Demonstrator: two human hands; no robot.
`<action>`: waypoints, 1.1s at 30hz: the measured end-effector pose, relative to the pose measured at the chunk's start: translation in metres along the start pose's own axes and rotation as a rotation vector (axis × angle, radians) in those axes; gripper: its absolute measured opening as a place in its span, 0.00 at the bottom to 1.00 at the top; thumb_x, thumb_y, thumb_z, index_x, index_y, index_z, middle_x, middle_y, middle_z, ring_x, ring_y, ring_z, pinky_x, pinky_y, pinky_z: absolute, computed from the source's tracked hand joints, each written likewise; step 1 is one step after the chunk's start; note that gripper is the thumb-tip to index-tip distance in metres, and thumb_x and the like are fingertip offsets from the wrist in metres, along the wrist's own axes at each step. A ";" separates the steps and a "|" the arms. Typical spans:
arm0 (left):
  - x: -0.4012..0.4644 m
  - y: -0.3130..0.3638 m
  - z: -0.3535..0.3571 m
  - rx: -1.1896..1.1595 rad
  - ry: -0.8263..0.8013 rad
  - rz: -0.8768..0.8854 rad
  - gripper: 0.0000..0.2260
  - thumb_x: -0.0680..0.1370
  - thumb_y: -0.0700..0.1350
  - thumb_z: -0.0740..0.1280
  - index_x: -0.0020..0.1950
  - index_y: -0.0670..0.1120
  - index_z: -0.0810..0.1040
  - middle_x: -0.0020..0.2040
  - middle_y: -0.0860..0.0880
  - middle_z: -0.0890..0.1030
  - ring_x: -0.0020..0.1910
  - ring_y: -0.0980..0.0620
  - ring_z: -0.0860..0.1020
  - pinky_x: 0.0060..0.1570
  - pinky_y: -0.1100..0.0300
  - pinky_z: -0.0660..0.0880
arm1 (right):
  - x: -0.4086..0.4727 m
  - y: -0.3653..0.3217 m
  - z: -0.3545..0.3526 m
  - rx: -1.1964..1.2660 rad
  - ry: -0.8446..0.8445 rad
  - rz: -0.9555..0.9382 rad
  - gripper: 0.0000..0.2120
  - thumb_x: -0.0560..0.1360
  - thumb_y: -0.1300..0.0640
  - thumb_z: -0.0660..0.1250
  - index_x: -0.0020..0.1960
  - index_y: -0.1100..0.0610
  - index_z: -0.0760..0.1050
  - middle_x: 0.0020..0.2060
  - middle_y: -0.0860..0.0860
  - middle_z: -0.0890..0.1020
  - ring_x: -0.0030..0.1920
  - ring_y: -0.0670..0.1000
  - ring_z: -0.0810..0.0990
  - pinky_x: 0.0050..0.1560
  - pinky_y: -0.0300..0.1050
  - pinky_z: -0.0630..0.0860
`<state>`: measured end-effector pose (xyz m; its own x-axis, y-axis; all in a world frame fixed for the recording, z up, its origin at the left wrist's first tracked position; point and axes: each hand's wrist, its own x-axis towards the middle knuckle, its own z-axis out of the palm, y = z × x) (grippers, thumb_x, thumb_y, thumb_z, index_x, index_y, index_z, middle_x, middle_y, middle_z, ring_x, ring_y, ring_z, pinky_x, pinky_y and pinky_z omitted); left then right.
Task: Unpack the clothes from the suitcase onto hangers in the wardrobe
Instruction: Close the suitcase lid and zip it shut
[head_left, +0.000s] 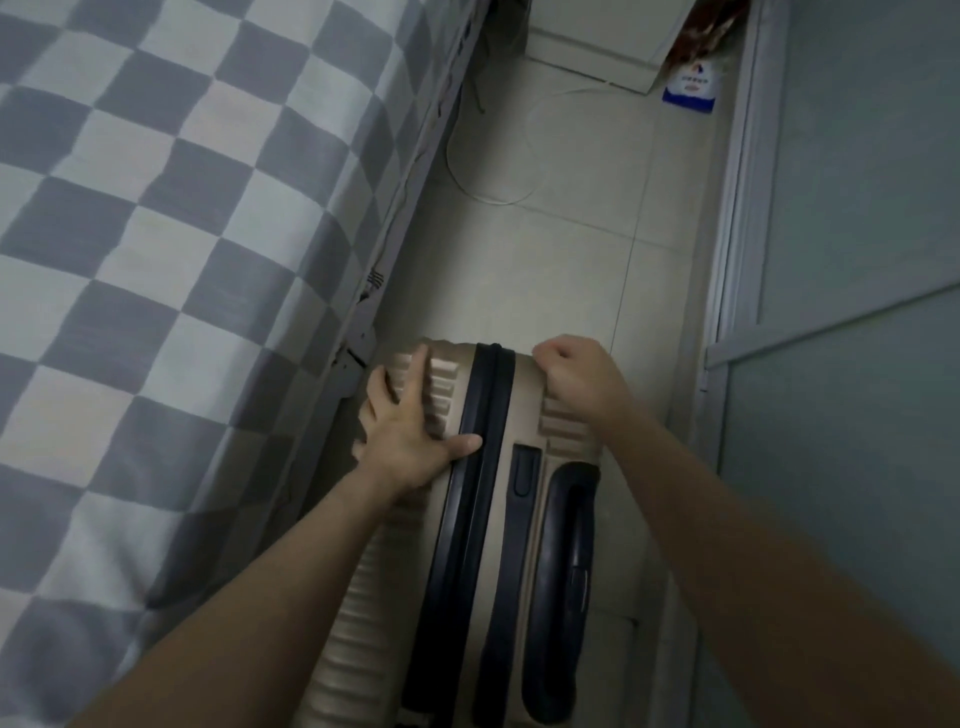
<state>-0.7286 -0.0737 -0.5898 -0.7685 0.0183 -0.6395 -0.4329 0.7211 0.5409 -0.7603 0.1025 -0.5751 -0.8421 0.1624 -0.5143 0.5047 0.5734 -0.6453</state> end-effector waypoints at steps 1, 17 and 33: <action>0.002 0.001 0.000 -0.003 -0.020 -0.003 0.47 0.67 0.54 0.74 0.72 0.67 0.42 0.75 0.48 0.40 0.74 0.39 0.45 0.69 0.35 0.51 | 0.012 -0.001 0.003 -0.034 -0.064 0.019 0.13 0.78 0.59 0.56 0.43 0.64 0.75 0.41 0.57 0.76 0.41 0.53 0.73 0.41 0.44 0.68; 0.011 -0.010 0.008 0.074 0.019 0.028 0.49 0.65 0.59 0.74 0.68 0.71 0.38 0.74 0.54 0.39 0.73 0.43 0.49 0.68 0.36 0.54 | 0.099 -0.003 0.044 0.137 -0.268 0.242 0.12 0.71 0.65 0.70 0.54 0.60 0.79 0.56 0.57 0.80 0.56 0.54 0.77 0.54 0.41 0.73; 0.008 -0.005 0.011 0.088 -0.001 0.018 0.48 0.64 0.58 0.75 0.68 0.72 0.40 0.74 0.56 0.41 0.72 0.43 0.50 0.67 0.35 0.55 | 0.103 0.011 0.040 0.120 -0.274 0.360 0.08 0.73 0.65 0.67 0.52 0.64 0.76 0.35 0.55 0.76 0.33 0.50 0.72 0.35 0.39 0.72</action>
<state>-0.7273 -0.0694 -0.6042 -0.7752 0.0323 -0.6309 -0.3763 0.7785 0.5022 -0.8342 0.0936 -0.6574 -0.5361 0.1064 -0.8374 0.7875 0.4202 -0.4508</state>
